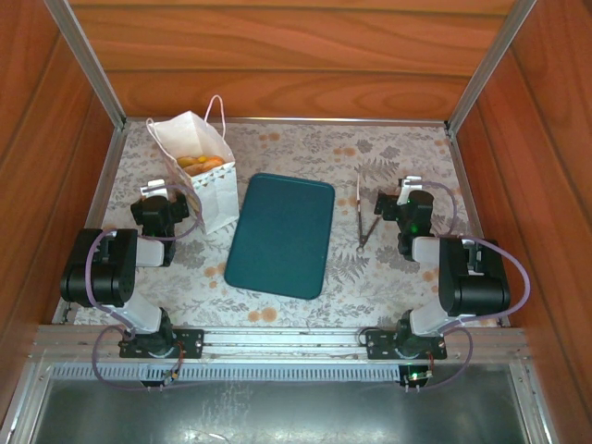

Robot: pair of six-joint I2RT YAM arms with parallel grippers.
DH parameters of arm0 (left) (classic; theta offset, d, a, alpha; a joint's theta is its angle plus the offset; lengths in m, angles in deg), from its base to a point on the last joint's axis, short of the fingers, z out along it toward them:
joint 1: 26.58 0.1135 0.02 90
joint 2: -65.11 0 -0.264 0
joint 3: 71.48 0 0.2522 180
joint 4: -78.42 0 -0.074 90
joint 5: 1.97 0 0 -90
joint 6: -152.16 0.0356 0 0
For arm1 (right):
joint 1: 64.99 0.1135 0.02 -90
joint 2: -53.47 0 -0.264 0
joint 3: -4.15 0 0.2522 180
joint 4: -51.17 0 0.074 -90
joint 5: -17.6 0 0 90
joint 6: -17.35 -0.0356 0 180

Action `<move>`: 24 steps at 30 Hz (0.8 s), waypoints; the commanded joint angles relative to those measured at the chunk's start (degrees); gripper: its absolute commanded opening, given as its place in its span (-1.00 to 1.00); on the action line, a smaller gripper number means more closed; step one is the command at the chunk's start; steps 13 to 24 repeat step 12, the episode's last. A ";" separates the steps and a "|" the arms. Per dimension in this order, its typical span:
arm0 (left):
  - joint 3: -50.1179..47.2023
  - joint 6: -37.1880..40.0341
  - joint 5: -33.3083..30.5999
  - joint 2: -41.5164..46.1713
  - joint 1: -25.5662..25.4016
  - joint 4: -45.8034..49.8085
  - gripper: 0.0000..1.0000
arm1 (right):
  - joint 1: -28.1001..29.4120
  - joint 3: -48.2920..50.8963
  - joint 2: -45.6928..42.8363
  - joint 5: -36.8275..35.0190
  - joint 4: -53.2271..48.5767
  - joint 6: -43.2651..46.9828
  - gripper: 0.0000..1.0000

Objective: Place the fake bread into the paper bag

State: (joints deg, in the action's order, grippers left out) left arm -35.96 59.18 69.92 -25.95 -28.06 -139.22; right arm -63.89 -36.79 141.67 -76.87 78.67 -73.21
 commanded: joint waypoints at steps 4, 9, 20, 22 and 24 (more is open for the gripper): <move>0.43 -0.12 0.89 0.90 0.62 -0.29 1.00 | 0.10 0.28 -0.57 0.95 -0.21 -0.50 0.99; 0.35 -0.11 0.97 0.98 0.64 -0.20 1.00 | 0.02 -0.65 0.35 1.44 -0.84 -0.50 0.99; 0.34 -0.14 0.97 0.98 0.67 -0.19 1.00 | 0.08 0.06 -0.57 1.64 -0.47 -0.15 0.99; 0.34 -0.14 0.97 0.98 0.67 -0.19 1.00 | 0.08 0.06 -0.57 1.64 -0.47 -0.15 0.99; 0.34 -0.14 0.97 0.98 0.67 -0.19 1.00 | 0.08 0.06 -0.57 1.64 -0.47 -0.15 0.99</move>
